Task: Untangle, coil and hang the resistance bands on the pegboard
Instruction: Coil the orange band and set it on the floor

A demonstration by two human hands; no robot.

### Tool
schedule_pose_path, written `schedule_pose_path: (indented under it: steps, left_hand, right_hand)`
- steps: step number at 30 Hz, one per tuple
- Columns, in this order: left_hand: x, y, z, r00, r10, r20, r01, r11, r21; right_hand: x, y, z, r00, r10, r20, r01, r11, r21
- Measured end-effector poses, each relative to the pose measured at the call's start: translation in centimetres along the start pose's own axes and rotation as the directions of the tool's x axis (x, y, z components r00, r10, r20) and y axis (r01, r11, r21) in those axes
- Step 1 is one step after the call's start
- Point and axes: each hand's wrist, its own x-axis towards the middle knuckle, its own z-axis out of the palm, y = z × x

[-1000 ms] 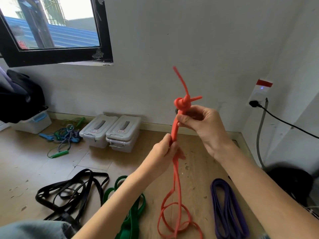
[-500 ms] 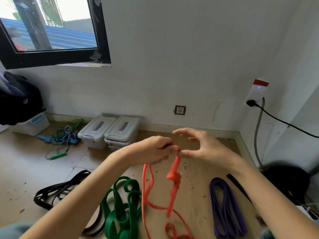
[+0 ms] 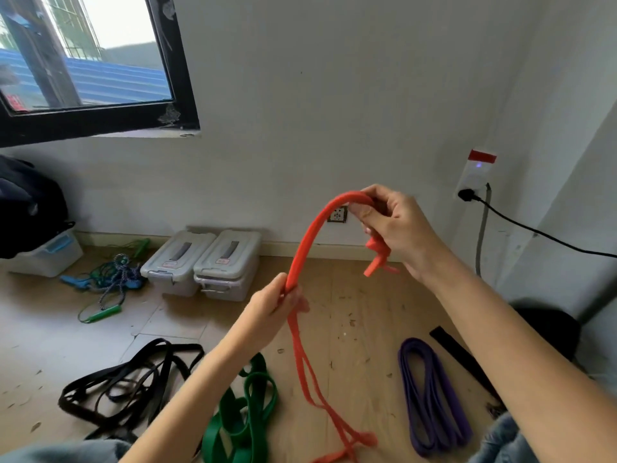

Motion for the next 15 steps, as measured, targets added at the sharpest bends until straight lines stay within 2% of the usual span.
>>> schedule_pose_path:
  steps: [2, 4, 7, 10, 13, 15]
  left_hand:
    - [0.6, 1.5, -1.5, 1.000, 0.022, -0.010, -0.023, 0.992, -0.126]
    - [0.8, 2.7, -2.8, 0.998, 0.070, 0.007, -0.067, 0.976, -0.208]
    - [0.7, 3.6, -3.7, 0.994, 0.051, 0.092, -0.019, 0.950, -0.312]
    - [0.4, 3.5, -4.8, 0.992, -0.025, 0.122, 0.064, 0.943, -0.326]
    - [0.8, 4.1, -6.5, 0.997, -0.031, 0.064, 0.056, 0.899, -0.434]
    - [1.4, 5.4, -7.1, 0.991, 0.057, 0.124, -0.006, 0.927, -0.376]
  right_hand:
    - [-0.2, 0.5, -0.7, 0.997, 0.031, 0.072, -0.025, 0.996, -0.086]
    - [-0.7, 1.0, -1.2, 0.971, 0.131, 0.198, -0.101, 0.983, -0.152]
    - [-1.5, 1.4, -1.5, 0.931, 0.212, 0.296, -0.213, 0.977, -0.029]
    - [-1.6, 1.6, -2.1, 0.944, 0.200, 0.263, -0.232, 0.968, 0.096]
    - [-1.8, 1.5, -2.5, 0.922, 0.232, 0.309, -0.231, 0.972, -0.043]
    - [-2.2, 1.4, -1.6, 0.867, 0.267, 0.421, -0.229, 0.963, -0.139]
